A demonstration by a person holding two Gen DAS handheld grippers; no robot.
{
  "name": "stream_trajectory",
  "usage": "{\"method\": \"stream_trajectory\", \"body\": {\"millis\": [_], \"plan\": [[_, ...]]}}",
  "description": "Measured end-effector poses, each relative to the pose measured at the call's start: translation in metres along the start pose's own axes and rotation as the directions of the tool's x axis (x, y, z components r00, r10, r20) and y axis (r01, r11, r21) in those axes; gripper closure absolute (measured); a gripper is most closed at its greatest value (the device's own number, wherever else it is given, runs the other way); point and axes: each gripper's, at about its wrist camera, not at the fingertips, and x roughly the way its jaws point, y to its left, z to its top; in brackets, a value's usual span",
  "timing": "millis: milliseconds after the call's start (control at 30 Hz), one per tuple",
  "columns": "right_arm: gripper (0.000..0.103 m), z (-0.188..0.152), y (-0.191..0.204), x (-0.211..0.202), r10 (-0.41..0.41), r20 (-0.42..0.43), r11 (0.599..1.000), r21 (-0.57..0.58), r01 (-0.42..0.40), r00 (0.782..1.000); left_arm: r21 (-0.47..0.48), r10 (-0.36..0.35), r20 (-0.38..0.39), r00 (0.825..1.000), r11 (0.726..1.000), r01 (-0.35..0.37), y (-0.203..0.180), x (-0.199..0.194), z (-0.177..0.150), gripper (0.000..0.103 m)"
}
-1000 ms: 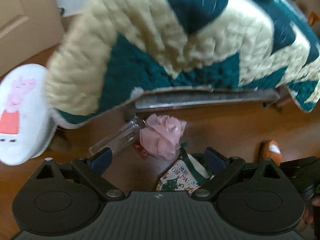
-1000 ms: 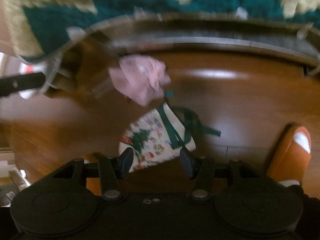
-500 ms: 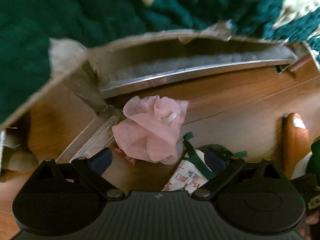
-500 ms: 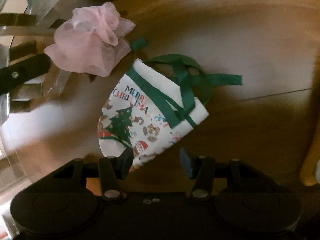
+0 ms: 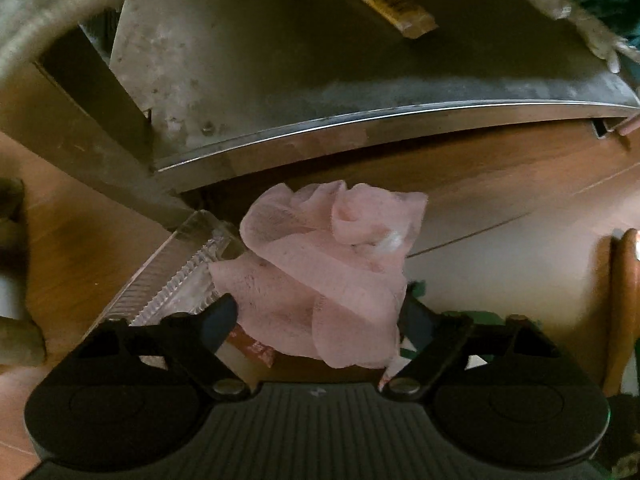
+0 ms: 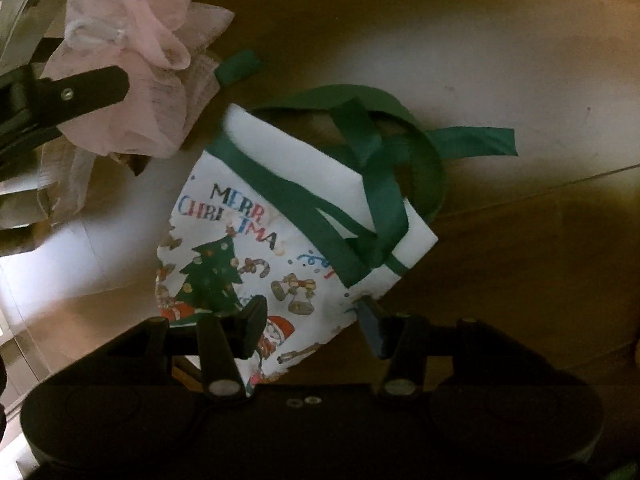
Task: Collect trash
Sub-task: 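Grasp pink mesh bag with left tool while right tool grasps Merry Christmas gift bag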
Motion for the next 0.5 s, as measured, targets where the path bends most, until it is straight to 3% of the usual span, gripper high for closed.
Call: {"method": "stream_trajectory", "body": {"millis": [167,233,267,333,500], "plan": [[0.057,0.001,-0.008,-0.002,0.027,0.015,0.999,0.025,-0.027,1.0,-0.023,-0.006,-0.011,1.0,1.0,0.006,0.003,0.009,0.002,0.045],[0.076,0.001,-0.01,-0.004,0.027,0.026,0.999,0.026,-0.028,0.999,-0.022,-0.001,-0.024,1.0,1.0,0.0,0.002,0.011,0.002,0.054],[0.099,0.001,-0.012,-0.005,0.023,0.027,0.999,0.03,-0.024,0.999,-0.028,-0.002,-0.031,1.0,1.0,0.001,0.003,0.012,0.002,0.058],[0.1,0.002,-0.014,-0.006,0.04,0.025,0.998,0.041,-0.041,0.999,-0.047,-0.006,-0.042,0.999,0.999,0.004,0.003,0.013,0.003,0.071],[0.102,-0.002,-0.006,-0.018,0.015,0.071,0.999,-0.051,-0.011,0.997,-0.046,-0.004,-0.055,0.998,0.999,0.001,0.002,0.01,0.003,0.088]]}}
